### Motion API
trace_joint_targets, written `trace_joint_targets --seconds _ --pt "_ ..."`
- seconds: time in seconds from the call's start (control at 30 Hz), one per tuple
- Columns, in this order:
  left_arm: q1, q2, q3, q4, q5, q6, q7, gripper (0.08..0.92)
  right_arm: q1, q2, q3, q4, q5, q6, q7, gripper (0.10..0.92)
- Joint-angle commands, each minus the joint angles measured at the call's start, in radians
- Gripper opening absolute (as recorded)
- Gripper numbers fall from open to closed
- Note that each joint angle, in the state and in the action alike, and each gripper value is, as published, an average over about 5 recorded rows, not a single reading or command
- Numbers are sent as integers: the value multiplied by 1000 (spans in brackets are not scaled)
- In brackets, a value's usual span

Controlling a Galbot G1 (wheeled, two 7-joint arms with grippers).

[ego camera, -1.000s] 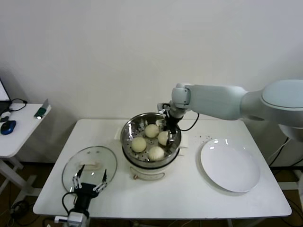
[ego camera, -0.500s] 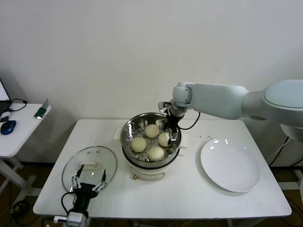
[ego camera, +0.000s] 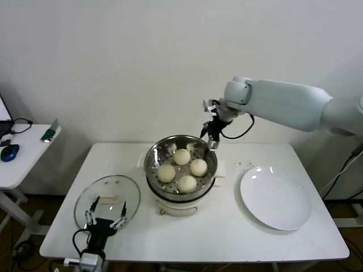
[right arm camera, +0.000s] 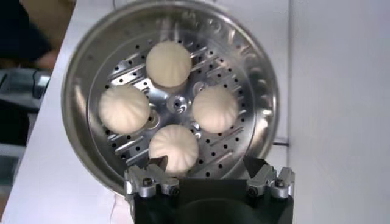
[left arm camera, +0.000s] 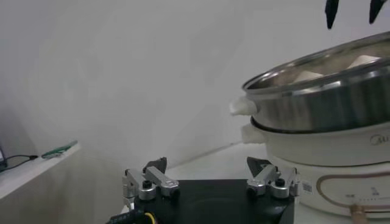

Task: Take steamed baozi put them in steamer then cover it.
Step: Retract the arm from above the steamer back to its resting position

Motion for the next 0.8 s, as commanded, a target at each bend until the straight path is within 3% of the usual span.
trace_joint_targets --seconds 0.03,0.43,0.8 --pt "0 -3 -1 -6 3 3 -1 823 4 -172 110 83 19 69 120 823" --pt "-4 -6 -11 -6 14 5 -10 823 -443 -480 569 276 -28 324 662 823" --pt "-13 -24 -13 -7 41 12 -12 823 -1079 -556 1238 400 -157 445 941 823"
